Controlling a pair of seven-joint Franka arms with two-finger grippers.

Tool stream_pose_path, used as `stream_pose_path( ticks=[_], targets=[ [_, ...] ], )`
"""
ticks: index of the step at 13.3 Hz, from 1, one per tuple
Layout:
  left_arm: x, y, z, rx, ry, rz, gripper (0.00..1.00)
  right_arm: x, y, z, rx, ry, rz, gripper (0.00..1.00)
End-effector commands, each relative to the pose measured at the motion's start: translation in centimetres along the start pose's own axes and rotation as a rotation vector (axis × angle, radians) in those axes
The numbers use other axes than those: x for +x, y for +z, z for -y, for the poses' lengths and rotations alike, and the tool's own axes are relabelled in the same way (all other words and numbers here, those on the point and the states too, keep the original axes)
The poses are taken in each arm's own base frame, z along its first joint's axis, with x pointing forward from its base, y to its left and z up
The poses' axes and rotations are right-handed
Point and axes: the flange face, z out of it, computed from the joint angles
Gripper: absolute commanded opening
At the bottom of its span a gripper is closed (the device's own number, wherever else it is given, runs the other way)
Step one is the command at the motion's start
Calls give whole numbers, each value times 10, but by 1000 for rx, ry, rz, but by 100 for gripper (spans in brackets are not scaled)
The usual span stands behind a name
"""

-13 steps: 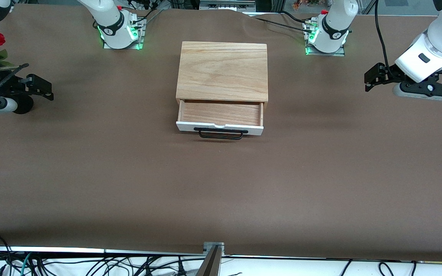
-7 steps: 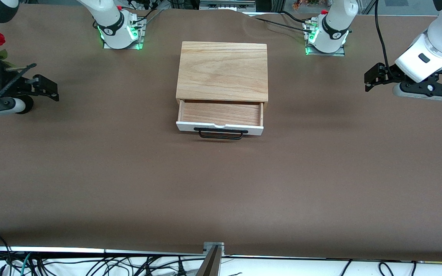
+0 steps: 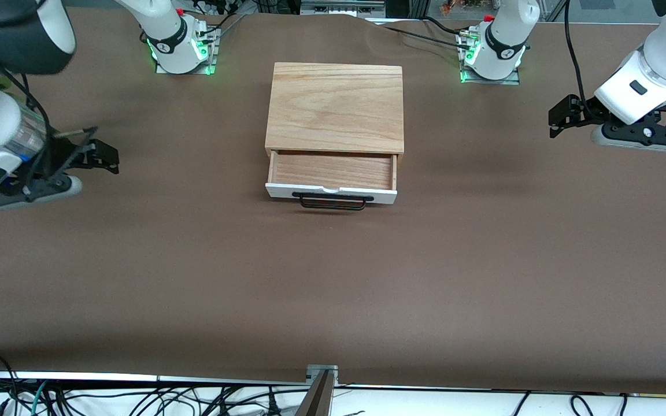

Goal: Close drawer with both arms simultaneously
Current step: 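Move the right gripper toward the drawer front while the left gripper approaches too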

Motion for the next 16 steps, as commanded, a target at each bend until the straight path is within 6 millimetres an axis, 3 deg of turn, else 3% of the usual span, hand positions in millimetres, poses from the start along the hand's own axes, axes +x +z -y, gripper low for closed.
stream_pose_path(
  ticks=[1, 3, 4, 5, 7, 8, 11, 13, 16],
  targets=[
    [13, 22, -15, -109, 31, 81, 100, 19, 24, 23, 86, -40, 31, 100],
    [32, 62, -33, -235, 38, 160, 100, 25, 27, 46, 166, -55, 6, 100],
    [45, 86, -48, -290, 46, 202, 100, 35, 46, 58, 246, -44, 31, 100],
    [61, 92, -64, -329, 50, 179, 100, 46, 66, 71, 343, -33, 50, 100],
    [86, 119, -106, -375, 79, 161, 100, 72, 97, 115, 422, -28, 4, 100],
    [99, 134, -122, -412, 76, 140, 100, 78, 109, 148, 413, -29, -13, 100],
    [127, 170, -167, -531, 50, 51, 100, 91, 147, 207, 456, -6, -21, 100],
    [139, 191, -197, -585, 16, -16, 100, 97, 165, 230, 521, 13, -32, 100],
    [145, 235, -243, -582, 11, -71, 100, 100, 184, 238, 518, 16, -24, 100]
  ],
)
